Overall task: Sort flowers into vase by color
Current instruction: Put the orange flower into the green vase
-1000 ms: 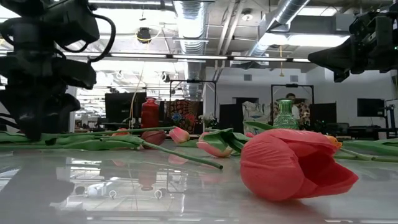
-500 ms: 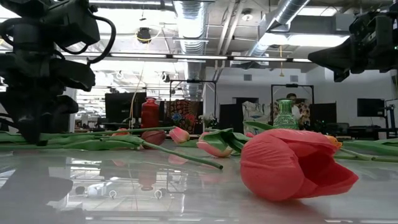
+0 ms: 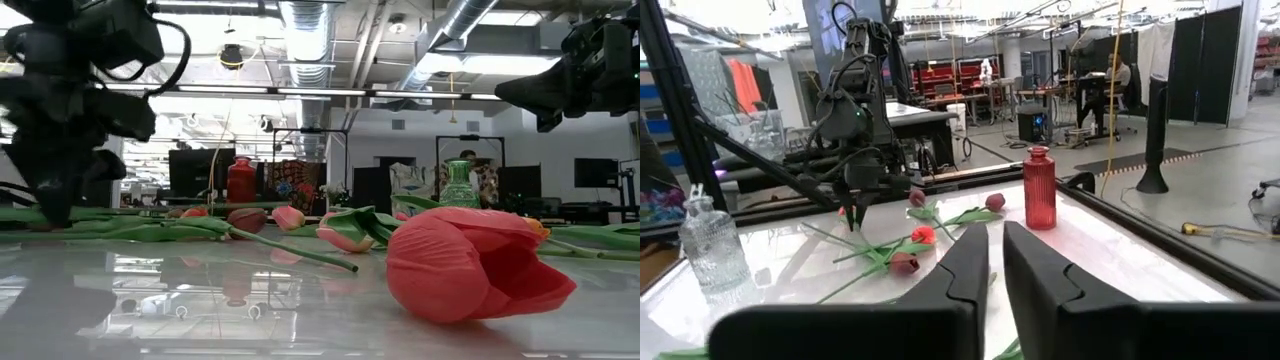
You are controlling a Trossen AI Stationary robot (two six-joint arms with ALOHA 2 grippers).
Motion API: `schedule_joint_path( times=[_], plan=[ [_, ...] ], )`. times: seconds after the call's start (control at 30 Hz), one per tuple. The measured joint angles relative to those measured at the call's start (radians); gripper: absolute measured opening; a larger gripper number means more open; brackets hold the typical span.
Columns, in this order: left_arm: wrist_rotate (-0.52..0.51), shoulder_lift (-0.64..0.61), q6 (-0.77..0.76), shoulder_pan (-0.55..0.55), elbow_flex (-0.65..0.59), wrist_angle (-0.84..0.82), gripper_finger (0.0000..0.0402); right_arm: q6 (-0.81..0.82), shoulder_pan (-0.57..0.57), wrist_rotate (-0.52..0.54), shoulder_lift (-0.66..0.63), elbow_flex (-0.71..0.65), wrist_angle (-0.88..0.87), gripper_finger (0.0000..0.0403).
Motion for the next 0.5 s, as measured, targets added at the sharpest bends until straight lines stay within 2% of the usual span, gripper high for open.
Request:
schedule_joint_path(
  times=[0.27, 0.5],
  plan=[
    [0.055, 0.0, 0.027, 0.043, 0.149, -0.071, 0.0006, 0.016, 0.0, 0.001, 0.0, 0.0, 0.03, 0.0134],
    [0.09, 0.0, -0.001, 0.109, 0.26, -0.059, 0.0005, -0.098, 0.003, 0.001, 0.0, 0.0, 0.126, 0.0175]
  ],
)
